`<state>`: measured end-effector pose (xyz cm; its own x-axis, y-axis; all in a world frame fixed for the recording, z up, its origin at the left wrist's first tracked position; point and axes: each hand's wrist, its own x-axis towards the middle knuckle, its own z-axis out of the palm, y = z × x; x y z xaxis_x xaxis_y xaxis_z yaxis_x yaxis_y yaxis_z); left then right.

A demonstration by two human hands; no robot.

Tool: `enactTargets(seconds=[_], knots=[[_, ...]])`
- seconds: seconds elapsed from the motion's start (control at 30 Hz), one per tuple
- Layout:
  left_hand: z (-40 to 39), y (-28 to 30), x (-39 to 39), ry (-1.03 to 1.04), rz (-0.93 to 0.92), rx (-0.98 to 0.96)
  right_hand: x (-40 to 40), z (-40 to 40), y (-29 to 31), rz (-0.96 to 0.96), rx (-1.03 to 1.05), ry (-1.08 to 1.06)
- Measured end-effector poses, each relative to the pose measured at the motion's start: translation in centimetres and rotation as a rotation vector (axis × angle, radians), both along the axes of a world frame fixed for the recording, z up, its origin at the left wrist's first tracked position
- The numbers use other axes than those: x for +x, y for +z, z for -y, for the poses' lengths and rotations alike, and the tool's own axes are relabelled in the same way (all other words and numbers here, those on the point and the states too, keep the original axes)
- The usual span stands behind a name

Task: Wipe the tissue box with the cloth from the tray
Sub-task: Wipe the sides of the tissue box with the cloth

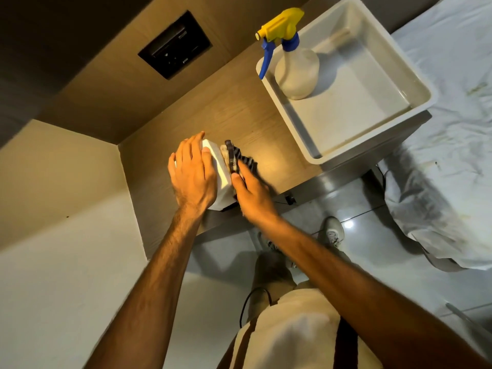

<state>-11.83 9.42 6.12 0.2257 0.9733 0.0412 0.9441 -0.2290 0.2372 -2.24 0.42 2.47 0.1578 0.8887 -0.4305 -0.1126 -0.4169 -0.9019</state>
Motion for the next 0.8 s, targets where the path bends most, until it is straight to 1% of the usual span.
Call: enactTargets(seconds=[0.07,0.13,0.2,0.27,0.37,0.43,0.53,0.67,0.8], knots=[[-0.1,0.1,0.4,-0.006,0.004,0.003,-0.1,0.6,1.2,-0.024,0.086,-0.019],[-0.7,0.3,0.5,-0.032,-0.028,0.014,0.6,-2.0,2.0,0.001,0.139,-0.01],[-1.0,0.2,0.4,-0.039,-0.038,0.022,1.3,-5.1,1.9,0.026,0.122,0.014],[-1.1,0.0,0.2,-0.001,0.012,0.012,1.7,-7.2,0.8,0.029,0.046,0.038],[-0.9,-0.2,-0.1,0.029,-0.001,-0.003,1.6,-6.4,-0.7,0.041,-0.031,0.061],[-0.7,-0.1,-0.1,0.039,-0.018,-0.003,1.0,-4.0,-0.9,0.04,-0.029,0.042],[-0.3,-0.1,0.1,0.043,-0.008,0.003,-0.1,-0.7,0.2,0.012,0.069,-0.004],[-0.6,-0.4,-0.1,0.048,-0.023,0.011,0.6,-4.3,1.1,0.026,0.126,0.028],[-0.6,-0.6,-0.1,0.046,-0.018,0.013,1.3,-6.3,-0.1,0.036,0.019,0.022]])
